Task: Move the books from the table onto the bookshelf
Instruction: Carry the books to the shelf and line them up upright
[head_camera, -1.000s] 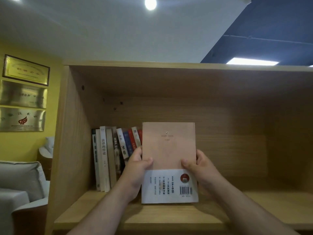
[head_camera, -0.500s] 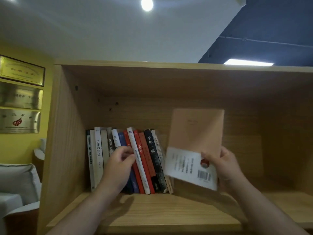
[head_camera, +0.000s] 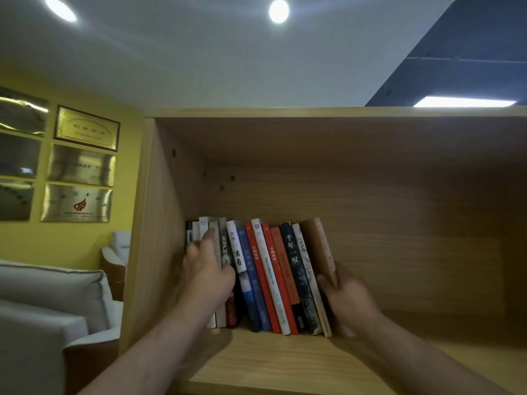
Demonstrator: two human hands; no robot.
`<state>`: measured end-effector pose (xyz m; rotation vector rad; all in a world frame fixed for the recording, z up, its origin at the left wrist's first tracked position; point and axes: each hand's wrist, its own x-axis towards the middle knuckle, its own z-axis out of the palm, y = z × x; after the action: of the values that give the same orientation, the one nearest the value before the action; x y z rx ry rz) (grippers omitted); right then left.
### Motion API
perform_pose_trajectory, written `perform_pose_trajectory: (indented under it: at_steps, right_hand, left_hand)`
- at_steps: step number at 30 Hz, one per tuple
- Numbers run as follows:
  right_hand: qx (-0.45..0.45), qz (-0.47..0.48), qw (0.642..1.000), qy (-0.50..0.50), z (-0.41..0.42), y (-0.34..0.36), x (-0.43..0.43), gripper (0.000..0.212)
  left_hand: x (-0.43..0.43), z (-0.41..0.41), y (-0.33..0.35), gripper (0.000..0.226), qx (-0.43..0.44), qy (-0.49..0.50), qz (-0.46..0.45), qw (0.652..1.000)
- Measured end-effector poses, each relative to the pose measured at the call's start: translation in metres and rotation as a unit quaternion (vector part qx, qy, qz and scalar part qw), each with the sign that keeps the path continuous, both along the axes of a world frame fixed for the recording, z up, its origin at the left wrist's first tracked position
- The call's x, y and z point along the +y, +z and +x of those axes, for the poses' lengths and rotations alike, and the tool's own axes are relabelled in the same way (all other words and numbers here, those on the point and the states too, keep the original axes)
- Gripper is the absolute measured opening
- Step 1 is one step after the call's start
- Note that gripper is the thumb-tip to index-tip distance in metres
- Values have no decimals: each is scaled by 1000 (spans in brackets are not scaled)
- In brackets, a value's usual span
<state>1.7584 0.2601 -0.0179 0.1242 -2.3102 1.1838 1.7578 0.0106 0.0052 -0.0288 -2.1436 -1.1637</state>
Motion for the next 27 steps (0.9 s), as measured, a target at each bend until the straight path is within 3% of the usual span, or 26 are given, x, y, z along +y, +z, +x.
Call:
perform_pose_trajectory:
  at_steps: [2,5,8,11,17,22,24,27]
  right_hand:
    - [-3,8,999,37,-2,-1,0,25]
    - [-28,-13,994,107,3,-2,0,28]
    - [-59,33,991,119,8,-4,-4,59]
    - [-35,84,991,95,8,-8,-6,81]
    - [-9,94,992,80,6,-13,-3,75]
    - [-19,66,995,77,-1,-19,4,58]
    - [-26,53,995,78,-4,-20,6,55]
    - [-25,45,995,81,-4,-20,6,50]
  left_hand:
    - [-2,-7,18,81,-2,34,-68,997]
    - [-4,-16,39,65,-45,53,-110,991]
    - [-7,-21,50,44,-57,69,-128,988]
    - [-8,-22,53,43,-54,71,-103,991]
    - [-2,-18,33,42,66,76,-43,994]
    - [-2,-10,29,59,164,28,117,979]
    - [-4,-7,28,59,172,5,149,974]
    - [-5,-3,14,44,105,11,111,988]
